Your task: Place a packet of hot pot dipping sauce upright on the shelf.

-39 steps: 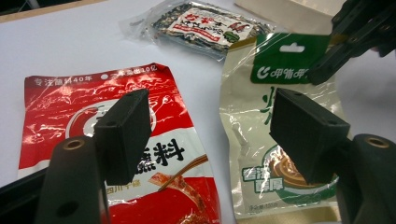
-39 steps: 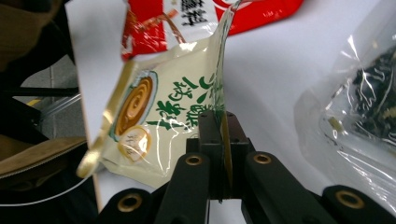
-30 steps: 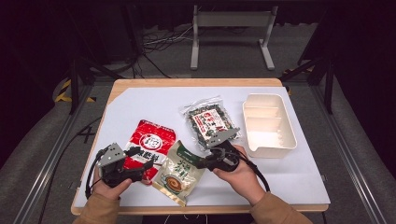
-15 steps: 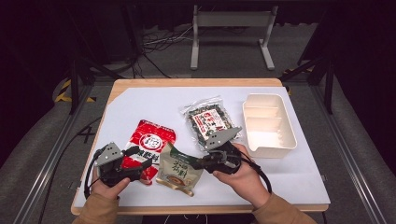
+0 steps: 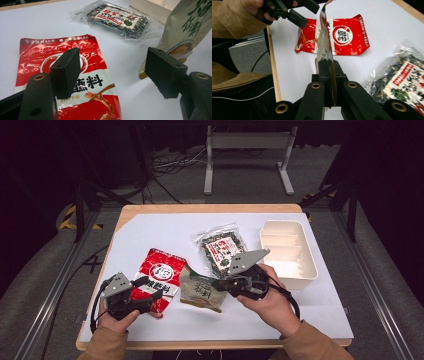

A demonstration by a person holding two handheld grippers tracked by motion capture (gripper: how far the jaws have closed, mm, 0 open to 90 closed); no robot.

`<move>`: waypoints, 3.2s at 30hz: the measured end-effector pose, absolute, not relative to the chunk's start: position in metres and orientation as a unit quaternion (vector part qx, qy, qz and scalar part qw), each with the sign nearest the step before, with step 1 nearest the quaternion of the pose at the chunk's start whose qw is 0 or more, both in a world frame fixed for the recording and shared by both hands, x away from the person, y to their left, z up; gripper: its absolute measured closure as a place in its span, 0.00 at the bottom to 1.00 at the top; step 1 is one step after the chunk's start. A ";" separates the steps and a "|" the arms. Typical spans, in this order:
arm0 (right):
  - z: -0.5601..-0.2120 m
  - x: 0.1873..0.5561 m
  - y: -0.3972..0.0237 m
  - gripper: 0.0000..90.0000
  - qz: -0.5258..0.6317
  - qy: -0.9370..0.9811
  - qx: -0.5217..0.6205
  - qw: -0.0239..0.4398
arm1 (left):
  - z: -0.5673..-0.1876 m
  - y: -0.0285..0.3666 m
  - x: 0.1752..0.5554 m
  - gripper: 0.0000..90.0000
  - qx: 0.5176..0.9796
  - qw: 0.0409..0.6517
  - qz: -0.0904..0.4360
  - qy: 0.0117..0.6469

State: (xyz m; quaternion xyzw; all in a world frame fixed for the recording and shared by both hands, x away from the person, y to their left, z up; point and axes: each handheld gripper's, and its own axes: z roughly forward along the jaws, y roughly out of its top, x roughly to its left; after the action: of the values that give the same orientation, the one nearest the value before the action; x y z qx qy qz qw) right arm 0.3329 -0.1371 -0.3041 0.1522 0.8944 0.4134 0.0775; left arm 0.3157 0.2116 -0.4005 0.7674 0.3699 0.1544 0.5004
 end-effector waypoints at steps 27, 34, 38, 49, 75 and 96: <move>-0.249 0.338 -0.178 1.00 0.407 0.883 0.159 0.168 | -0.401 0.214 0.317 0.31 0.763 0.500 0.161 0.376; -0.240 0.344 -0.192 1.00 0.406 0.879 0.166 0.188 | -0.401 0.214 0.317 0.31 0.763 0.500 0.161 0.377; -0.238 0.347 -0.197 1.00 0.406 0.877 0.169 0.195 | -0.401 0.215 0.317 0.31 0.763 0.500 0.160 0.377; -0.228 0.362 -0.216 1.00 0.401 0.871 0.171 0.227 | -0.402 0.216 0.318 0.31 0.763 0.498 0.163 0.377; -0.218 0.403 -0.260 1.00 0.396 0.856 0.206 0.261 | -0.403 0.218 0.316 0.31 0.761 0.497 0.163 0.383; -0.212 0.438 -0.296 1.00 0.388 0.843 0.226 0.297 | -0.406 0.226 0.308 0.31 0.755 0.491 0.170 0.401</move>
State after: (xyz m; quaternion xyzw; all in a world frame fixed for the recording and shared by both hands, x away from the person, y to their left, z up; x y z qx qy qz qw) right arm 0.4380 -0.2958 -0.2119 0.2261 0.8428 0.3876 0.2971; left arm 0.3078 0.2265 -0.4056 0.7548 0.4009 0.1703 0.4905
